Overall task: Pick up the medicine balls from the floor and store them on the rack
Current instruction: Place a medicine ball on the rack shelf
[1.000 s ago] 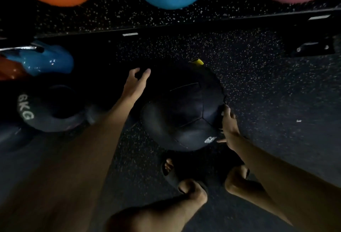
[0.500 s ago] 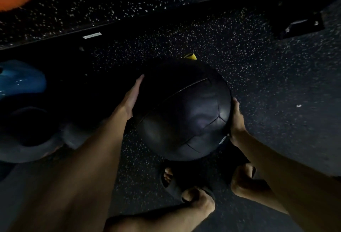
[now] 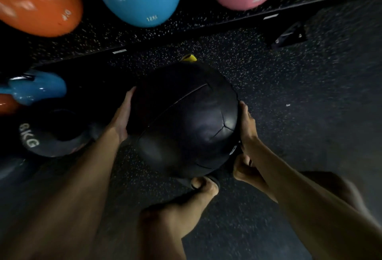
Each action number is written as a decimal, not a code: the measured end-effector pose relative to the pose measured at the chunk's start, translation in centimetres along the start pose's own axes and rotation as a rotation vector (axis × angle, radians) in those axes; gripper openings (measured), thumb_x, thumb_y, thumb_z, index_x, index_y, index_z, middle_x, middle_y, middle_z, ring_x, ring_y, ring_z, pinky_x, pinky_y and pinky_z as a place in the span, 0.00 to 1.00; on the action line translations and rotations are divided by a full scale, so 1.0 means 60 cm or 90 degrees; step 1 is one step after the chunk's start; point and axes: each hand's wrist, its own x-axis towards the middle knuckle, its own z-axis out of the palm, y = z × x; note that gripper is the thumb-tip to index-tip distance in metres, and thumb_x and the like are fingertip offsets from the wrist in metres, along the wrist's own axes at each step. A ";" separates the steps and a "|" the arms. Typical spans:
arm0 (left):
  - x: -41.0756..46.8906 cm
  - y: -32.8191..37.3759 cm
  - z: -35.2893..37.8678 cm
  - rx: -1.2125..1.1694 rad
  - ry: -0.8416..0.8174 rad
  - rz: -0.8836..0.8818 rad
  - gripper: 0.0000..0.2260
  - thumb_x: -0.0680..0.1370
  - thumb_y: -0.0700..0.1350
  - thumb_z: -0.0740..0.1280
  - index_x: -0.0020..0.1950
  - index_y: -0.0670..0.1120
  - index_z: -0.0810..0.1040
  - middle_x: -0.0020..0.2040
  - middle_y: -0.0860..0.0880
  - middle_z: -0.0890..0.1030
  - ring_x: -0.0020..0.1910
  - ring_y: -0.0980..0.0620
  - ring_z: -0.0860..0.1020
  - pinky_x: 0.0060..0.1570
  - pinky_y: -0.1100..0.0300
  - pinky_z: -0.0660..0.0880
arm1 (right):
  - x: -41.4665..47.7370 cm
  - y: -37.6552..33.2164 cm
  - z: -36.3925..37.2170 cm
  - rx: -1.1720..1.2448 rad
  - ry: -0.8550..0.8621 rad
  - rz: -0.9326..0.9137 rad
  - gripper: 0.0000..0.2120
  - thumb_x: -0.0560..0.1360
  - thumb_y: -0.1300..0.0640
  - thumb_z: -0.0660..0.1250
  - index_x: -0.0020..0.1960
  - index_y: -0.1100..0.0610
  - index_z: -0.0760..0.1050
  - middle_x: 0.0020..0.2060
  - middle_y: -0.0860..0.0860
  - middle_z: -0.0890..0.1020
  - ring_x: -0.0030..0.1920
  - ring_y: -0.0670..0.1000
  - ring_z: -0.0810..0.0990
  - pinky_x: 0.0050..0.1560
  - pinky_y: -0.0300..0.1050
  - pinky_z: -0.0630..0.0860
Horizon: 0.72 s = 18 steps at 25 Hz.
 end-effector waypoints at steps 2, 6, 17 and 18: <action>-0.114 0.016 0.000 -0.043 0.028 0.006 0.37 0.63 0.77 0.69 0.66 0.58 0.80 0.66 0.49 0.80 0.65 0.45 0.78 0.66 0.43 0.72 | -0.089 -0.057 -0.031 -0.025 0.003 -0.039 0.38 0.68 0.24 0.58 0.68 0.46 0.77 0.64 0.50 0.81 0.62 0.55 0.79 0.68 0.57 0.73; -0.409 0.062 0.022 -0.100 0.081 0.081 0.26 0.73 0.72 0.64 0.61 0.56 0.82 0.60 0.49 0.84 0.59 0.47 0.81 0.60 0.49 0.76 | -0.312 -0.184 -0.097 -0.065 -0.012 -0.112 0.44 0.65 0.22 0.59 0.66 0.53 0.79 0.61 0.54 0.82 0.61 0.57 0.80 0.67 0.57 0.74; -0.917 0.063 0.064 -0.224 0.142 0.280 0.30 0.71 0.72 0.65 0.61 0.51 0.82 0.56 0.50 0.85 0.57 0.49 0.83 0.58 0.54 0.78 | -0.739 -0.328 -0.226 -0.080 -0.082 -0.383 0.39 0.68 0.26 0.59 0.61 0.56 0.81 0.59 0.57 0.83 0.62 0.56 0.79 0.67 0.56 0.74; -0.953 0.061 0.075 -0.214 0.130 0.301 0.27 0.75 0.70 0.62 0.58 0.50 0.82 0.51 0.51 0.87 0.52 0.52 0.84 0.50 0.58 0.80 | -0.767 -0.332 -0.243 -0.068 -0.090 -0.411 0.36 0.71 0.27 0.60 0.61 0.56 0.82 0.59 0.57 0.83 0.62 0.56 0.80 0.66 0.57 0.74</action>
